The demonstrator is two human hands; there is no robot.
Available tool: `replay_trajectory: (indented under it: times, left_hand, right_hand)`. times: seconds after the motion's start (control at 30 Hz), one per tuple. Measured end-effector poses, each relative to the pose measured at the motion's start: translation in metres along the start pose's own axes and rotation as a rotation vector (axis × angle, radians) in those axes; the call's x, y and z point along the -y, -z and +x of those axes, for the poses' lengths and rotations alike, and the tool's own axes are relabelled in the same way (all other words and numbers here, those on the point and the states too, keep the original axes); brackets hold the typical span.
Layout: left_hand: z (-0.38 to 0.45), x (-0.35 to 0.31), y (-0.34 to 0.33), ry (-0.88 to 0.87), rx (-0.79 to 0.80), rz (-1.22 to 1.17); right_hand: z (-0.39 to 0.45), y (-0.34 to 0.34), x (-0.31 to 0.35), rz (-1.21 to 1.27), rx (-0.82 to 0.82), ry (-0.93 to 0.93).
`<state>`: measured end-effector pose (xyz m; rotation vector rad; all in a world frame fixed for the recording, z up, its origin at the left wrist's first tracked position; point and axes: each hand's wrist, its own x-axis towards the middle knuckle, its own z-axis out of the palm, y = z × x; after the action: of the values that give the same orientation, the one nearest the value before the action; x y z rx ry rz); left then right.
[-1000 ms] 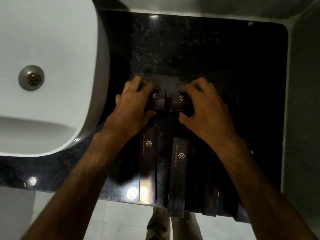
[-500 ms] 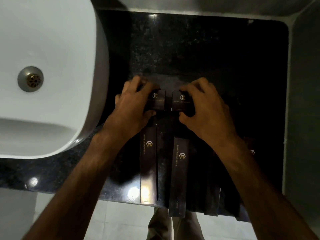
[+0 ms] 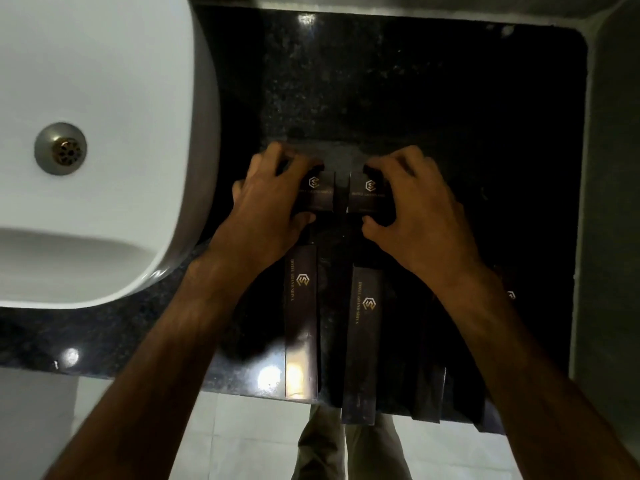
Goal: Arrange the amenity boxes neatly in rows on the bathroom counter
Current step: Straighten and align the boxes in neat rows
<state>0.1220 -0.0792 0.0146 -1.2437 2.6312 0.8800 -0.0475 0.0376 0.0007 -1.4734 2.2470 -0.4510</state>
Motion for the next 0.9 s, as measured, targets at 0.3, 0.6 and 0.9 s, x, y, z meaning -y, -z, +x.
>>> replay_trajectory:
  times: [0.3,0.6,0.9]
  left_hand:
    - [-0.100,-0.019,-0.015,0.082,-0.233,-0.262]
    - [-0.186,0.000,-0.060,0.079,0.035,-0.042]
    - [-0.185,0.001,-0.062,0.049,0.055,-0.030]
  right_hand:
    - [-0.106,0.026,0.039,0.270,-0.120,-0.112]
    - [-0.193,-0.046,0.051,0.218,0.154,-0.284]
    - [-0.179,-0.034,0.043,0.172,0.133,-0.275]
